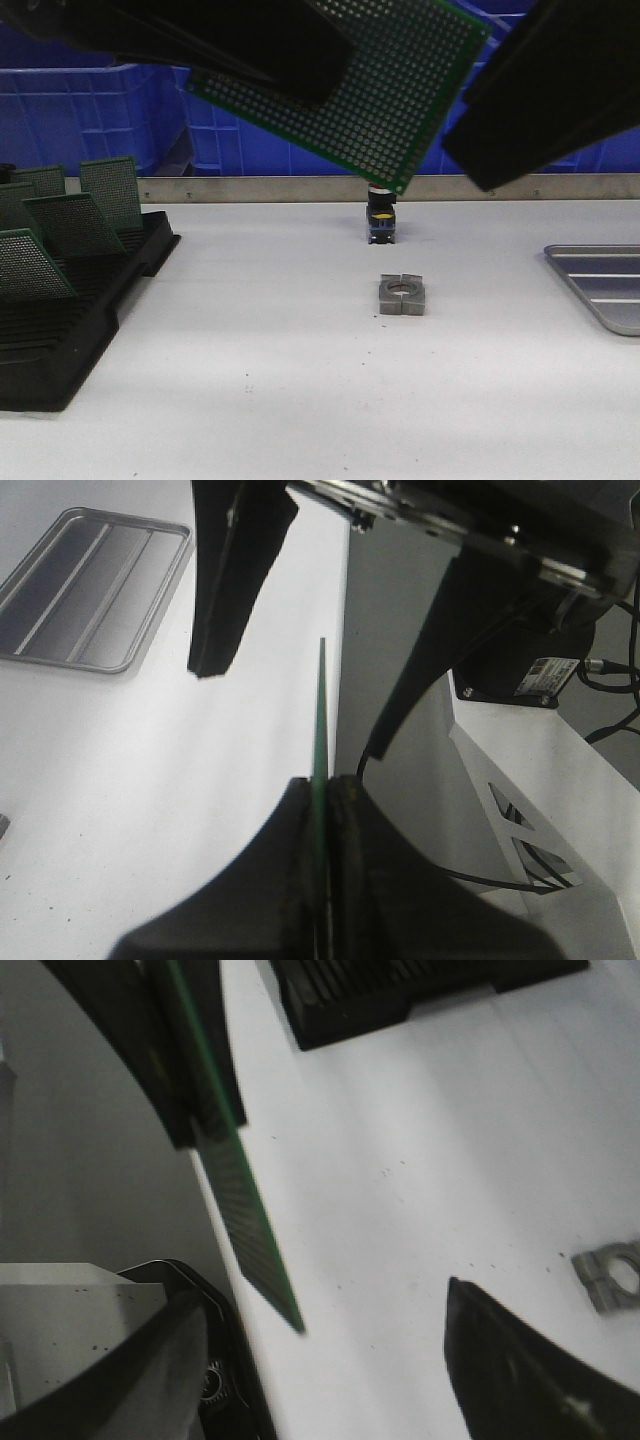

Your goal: Place circuit board on tray

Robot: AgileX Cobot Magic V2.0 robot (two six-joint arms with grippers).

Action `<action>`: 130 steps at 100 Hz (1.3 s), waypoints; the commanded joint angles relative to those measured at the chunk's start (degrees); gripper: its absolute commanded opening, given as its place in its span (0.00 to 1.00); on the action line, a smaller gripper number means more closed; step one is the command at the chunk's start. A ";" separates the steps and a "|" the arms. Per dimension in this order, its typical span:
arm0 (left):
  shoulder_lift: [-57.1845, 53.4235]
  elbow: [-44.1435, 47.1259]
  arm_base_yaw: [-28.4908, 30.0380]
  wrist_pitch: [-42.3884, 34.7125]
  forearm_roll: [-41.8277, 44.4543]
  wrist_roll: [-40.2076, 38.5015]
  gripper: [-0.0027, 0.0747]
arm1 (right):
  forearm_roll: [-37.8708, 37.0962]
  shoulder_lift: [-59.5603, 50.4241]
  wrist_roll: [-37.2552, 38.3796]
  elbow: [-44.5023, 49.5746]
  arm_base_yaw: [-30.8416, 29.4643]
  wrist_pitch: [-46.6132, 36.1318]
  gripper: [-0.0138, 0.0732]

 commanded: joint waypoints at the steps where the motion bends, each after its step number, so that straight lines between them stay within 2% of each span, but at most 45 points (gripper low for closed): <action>1: -1.67 -1.39 -0.37 0.76 -3.90 -0.64 0.01 | 5.70 1.62 -2.69 -3.71 0.91 -0.61 0.75; 13: -1.67 -1.39 -0.37 0.76 -3.90 -0.64 0.01 | 8.61 3.66 -4.61 -5.72 0.98 1.78 0.75; 20: -1.67 -1.39 -0.37 0.76 -3.90 -0.64 0.01 | 9.59 3.94 -5.60 -6.30 0.98 2.43 0.70; 29: -1.67 -1.39 -0.37 0.76 -3.79 -0.64 0.02 | 10.26 3.94 -5.82 -6.35 0.98 2.48 0.54; 37: -1.67 -1.39 -0.37 0.76 -3.79 -0.54 0.05 | 10.26 3.94 -5.82 -6.35 0.98 2.54 0.34; 50: -1.67 -1.39 -0.37 0.76 -3.79 -0.54 0.21 | 10.26 3.94 -5.82 -6.35 0.98 2.54 0.07; 68: -1.67 -1.39 -0.37 0.65 -3.90 -0.54 0.57 | 10.26 3.94 -5.76 -6.35 0.98 2.99 0.08; 78: -1.67 -1.39 -0.37 -0.74 -3.90 -0.54 0.66 | 9.91 3.94 -4.26 -6.35 0.72 5.74 0.08; 93: -1.67 -1.39 -0.37 -4.62 -3.90 -0.54 0.68 | 7.04 3.94 2.07 -6.35 -2.45 11.31 0.08; 108: -1.67 -1.39 -0.37 -7.12 -3.90 -0.54 0.68 | 0.55 4.01 11.93 -6.17 -10.40 12.59 0.08; 130: -1.67 -1.39 -0.37 -8.32 -3.90 -0.54 0.68 | -7.17 7.31 24.79 -6.17 -25.44 5.62 0.08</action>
